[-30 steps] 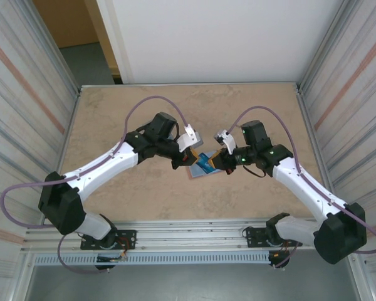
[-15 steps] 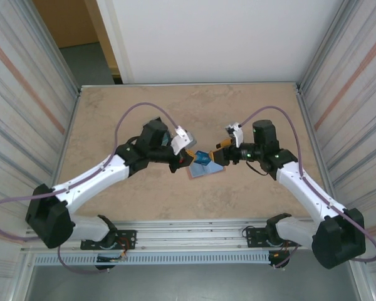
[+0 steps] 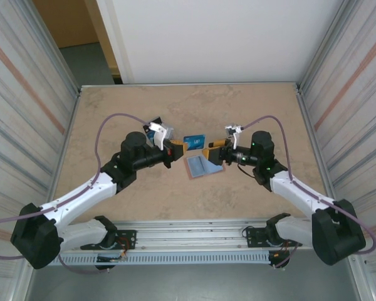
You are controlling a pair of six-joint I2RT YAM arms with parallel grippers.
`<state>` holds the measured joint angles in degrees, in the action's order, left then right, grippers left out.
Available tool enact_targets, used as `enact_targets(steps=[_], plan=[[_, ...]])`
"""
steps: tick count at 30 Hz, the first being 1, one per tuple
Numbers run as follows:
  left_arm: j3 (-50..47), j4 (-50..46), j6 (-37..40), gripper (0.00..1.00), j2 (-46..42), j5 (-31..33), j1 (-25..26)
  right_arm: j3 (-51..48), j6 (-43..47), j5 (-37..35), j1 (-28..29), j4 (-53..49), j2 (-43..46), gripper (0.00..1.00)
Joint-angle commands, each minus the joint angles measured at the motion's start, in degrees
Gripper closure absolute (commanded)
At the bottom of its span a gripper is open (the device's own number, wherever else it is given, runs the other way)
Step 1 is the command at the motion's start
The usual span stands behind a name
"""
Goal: Take the credit cards out of the card holder
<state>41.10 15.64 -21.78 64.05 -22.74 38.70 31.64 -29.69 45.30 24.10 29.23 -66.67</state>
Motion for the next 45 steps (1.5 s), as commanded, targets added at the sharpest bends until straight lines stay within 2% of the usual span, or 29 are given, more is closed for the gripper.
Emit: enact_targets(steps=[1, 4, 6, 7, 12, 15, 16, 18, 21, 24, 27, 30, 34, 40, 45], plan=[[-0.9, 7.5, -5.8, 1.0, -1.0, -2.6, 0.0, 3.4, -4.1, 1.9, 1.1, 8.6, -3.3, 0.28], [-1.2, 8.7, -6.9, 1.0, -0.7, -3.2, 0.0, 5.6, -5.7, 4.0, 1.0, 12.1, -6.3, 0.3], [-1.4, 8.6, -7.2, 1.0, -0.7, -3.3, 0.0, 6.9, -6.8, 5.5, 1.1, 14.0, -7.6, 0.36], [-1.6, 8.7, -7.2, 1.0, -0.7, -3.1, 0.0, 7.5, -7.2, 6.4, 1.2, 14.7, -8.0, 0.42], [-2.7, 9.5, -8.0, 1.0, -1.2, -2.3, -0.6, 8.3, -7.7, 8.1, 1.0, 15.8, -8.3, 0.84], [-2.4, 9.1, -8.1, 1.0, -1.2, -2.7, -1.2, 8.1, -7.2, 8.8, 1.0, 15.6, -7.5, 0.97], [-2.3, 8.5, -8.0, 0.97, -1.3, -2.9, -1.4, 8.1, -6.6, 9.1, 1.0, 14.9, -7.0, 0.99], [-1.9, 7.1, -7.3, 0.87, -1.5, -4.0, -2.4, 8.5, -4.4, 9.0, 1.0, 11.2, -5.8, 1.0], [0.0, 3.1, -4.6, 0.72, -2.7, -7.6, -5.0, 9.9, 2.3, 8.1, 1.1, 0.7, -3.0, 1.0], [4.3, -5.3, 2.6, 0.56, -4.2, -12.1, -6.8, 12.3, 11.4, 7.4, 1.9, -11.8, -0.1, 1.0], [9.7, -16.1, 12.3, 0.49, -4.5, -14.6, -6.6, 14.9, 19.4, 7.8, 2.9, -23.2, 1.4, 1.0], [14.1, -23.8, 18.7, 0.49, -3.2, -16.8, -6.6, 16.5, 23.2, 9.3, 3.1, -29.0, 1.9, 1.0], [18.6, -30.5, 23.8, 0.51, 0.6, -19.9, -5.7, 17.4, 25.4, 9.7, 3.5, -31.5, 2.5, 1.0], [23.0, -34.9, 30.0, 0.51, 5.4, -20.8, -1.3, 18.7, 26.7, 10.3, 3.9, -33.5, 1.6, 1.0], [25.5, -36.5, 31.8, 0.53, 8.7, -19.9, -0.2, 19.5, 27.7, 10.8, 4.2, -35.0, 1.1, 1.0]])
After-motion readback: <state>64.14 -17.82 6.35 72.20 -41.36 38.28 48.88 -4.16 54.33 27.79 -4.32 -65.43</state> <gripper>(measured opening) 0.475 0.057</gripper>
